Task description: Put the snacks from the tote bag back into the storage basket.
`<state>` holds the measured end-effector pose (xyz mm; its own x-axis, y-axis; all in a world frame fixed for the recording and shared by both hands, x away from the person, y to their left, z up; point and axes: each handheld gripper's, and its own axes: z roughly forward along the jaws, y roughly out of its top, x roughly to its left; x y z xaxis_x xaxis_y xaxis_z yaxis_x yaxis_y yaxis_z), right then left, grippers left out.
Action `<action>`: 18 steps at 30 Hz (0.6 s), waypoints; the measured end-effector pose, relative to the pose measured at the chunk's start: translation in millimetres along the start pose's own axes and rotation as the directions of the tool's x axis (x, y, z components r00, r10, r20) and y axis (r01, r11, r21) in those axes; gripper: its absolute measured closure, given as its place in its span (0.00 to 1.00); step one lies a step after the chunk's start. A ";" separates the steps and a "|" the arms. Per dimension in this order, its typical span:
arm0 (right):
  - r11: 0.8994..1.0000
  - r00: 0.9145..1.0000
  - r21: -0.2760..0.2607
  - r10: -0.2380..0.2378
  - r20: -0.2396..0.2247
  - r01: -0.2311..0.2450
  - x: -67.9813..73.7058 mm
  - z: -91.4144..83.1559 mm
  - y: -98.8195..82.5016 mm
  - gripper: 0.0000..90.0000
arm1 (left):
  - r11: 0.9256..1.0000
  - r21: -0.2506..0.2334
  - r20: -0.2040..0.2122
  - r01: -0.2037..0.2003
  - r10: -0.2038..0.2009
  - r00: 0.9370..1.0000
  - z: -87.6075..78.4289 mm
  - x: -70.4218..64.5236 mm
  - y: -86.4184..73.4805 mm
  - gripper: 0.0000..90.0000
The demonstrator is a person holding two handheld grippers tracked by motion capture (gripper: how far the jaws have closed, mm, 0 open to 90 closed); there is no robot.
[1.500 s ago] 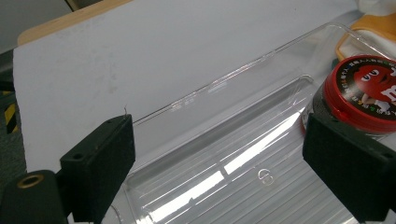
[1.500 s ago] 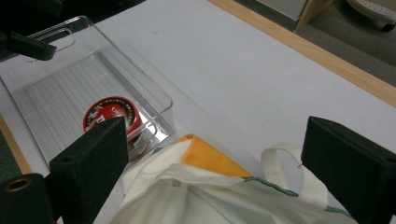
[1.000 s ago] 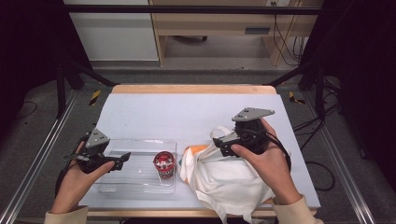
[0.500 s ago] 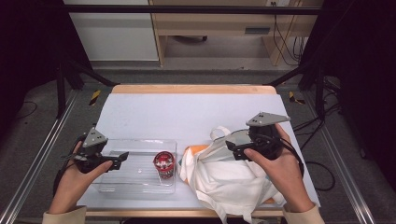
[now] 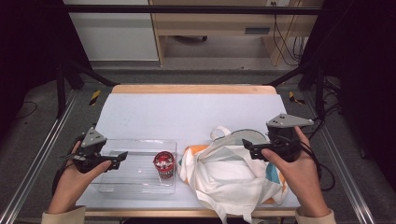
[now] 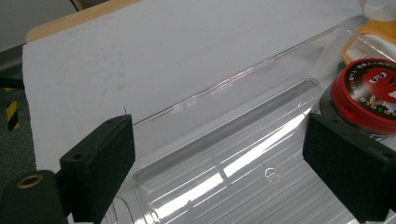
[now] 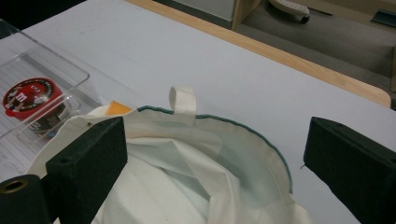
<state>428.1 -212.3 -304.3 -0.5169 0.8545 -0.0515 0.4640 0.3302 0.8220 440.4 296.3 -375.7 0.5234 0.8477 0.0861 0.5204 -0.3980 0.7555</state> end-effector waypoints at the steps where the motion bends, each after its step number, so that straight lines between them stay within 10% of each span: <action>1: 1.000 1.000 0.000 0.010 0.006 -0.010 -2.0 -1.4 -1.1 0.07 | 1.000 0.000 0.000 0.001 -0.001 1.000 0.1 0.1 -0.1 0.10; 18: 0.997 0.995 0.023 0.075 0.066 -0.077 -28.9 -9.6 -40.9 0.07 | 1.000 0.005 0.002 0.003 -0.003 1.000 1.3 -0.3 -0.7 0.10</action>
<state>417.1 -254.4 -330.9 -0.4322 0.9014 -0.0267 0.5187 0.2727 0.8103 440.8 295.9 -377.1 0.5229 0.8484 0.0827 0.5255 -0.3972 0.7523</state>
